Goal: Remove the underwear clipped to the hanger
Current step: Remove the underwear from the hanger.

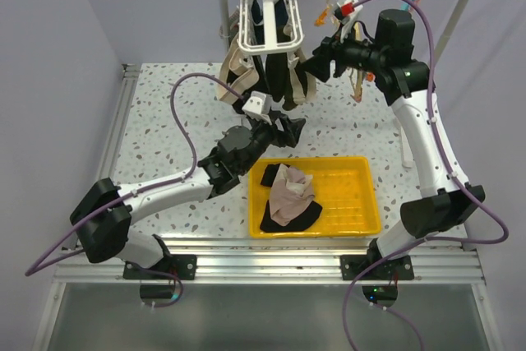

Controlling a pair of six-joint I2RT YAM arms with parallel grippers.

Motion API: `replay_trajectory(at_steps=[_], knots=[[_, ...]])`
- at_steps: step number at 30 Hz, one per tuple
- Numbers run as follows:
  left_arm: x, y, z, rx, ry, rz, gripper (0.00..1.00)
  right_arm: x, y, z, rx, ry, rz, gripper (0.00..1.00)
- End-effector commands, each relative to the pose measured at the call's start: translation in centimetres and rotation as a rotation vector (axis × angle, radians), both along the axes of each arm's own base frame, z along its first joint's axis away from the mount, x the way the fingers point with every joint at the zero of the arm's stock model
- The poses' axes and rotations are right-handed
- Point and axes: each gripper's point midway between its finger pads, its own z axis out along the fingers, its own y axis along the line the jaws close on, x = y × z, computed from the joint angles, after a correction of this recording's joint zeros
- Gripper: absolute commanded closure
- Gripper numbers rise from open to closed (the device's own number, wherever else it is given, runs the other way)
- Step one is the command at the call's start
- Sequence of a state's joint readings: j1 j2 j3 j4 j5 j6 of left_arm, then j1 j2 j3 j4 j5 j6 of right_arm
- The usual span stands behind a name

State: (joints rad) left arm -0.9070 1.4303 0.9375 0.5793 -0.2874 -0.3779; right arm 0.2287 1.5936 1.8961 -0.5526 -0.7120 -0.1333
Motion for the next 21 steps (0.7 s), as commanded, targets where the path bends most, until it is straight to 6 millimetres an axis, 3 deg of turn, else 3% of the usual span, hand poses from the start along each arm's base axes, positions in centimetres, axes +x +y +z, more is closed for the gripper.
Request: replay_trajectory(at_steps=[1, 8, 15, 21], knots=[[1.4, 0.3, 2.0, -0.118, 0.026, 0.124, 0.19, -0.6, -0.3, 1.7, 0.022, -0.041, -0.022, 0.39], [0.9, 0.3, 1.7, -0.103, -0.009, 0.105, 0.19, -2.0, 0.7, 2.4, -0.004, -0.09, 0.054, 0.43], [-1.1, 0.3, 4.6, -0.138, -0.145, 0.032, 0.19, -3.2, 2.5, 3.8, -0.141, -0.24, 0.094, 0.45], [-1.1, 0.2, 5.1, -0.127, -0.137, 0.074, 0.19, -3.9, 3.9, 3.9, -0.245, -0.307, 0.104, 0.46]])
